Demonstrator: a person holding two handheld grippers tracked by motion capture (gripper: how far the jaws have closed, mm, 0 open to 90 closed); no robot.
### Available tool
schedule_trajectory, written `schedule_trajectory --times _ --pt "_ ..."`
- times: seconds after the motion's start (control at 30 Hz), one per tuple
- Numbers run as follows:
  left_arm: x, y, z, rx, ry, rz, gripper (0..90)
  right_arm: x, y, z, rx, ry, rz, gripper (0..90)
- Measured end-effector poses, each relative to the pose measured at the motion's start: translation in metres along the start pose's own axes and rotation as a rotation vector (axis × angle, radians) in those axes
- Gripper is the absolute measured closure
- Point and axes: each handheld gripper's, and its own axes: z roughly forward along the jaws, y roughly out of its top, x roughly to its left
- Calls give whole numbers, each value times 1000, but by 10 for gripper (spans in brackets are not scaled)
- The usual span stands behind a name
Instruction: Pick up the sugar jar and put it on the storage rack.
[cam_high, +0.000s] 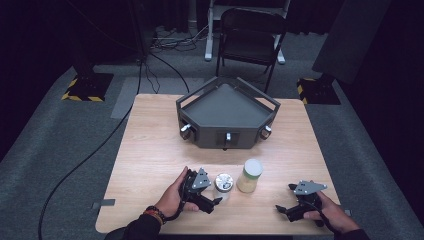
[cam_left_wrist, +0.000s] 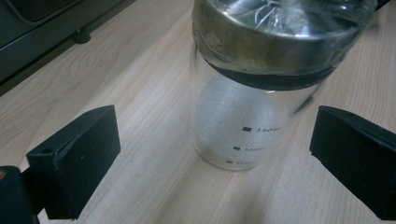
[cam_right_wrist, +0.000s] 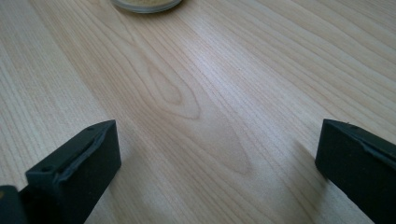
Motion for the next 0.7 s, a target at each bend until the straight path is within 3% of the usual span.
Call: schedule_trajectory --times 0.7 --pt "6 5 20 2 -56 -44 31 0 0 0 0 0 1 0"
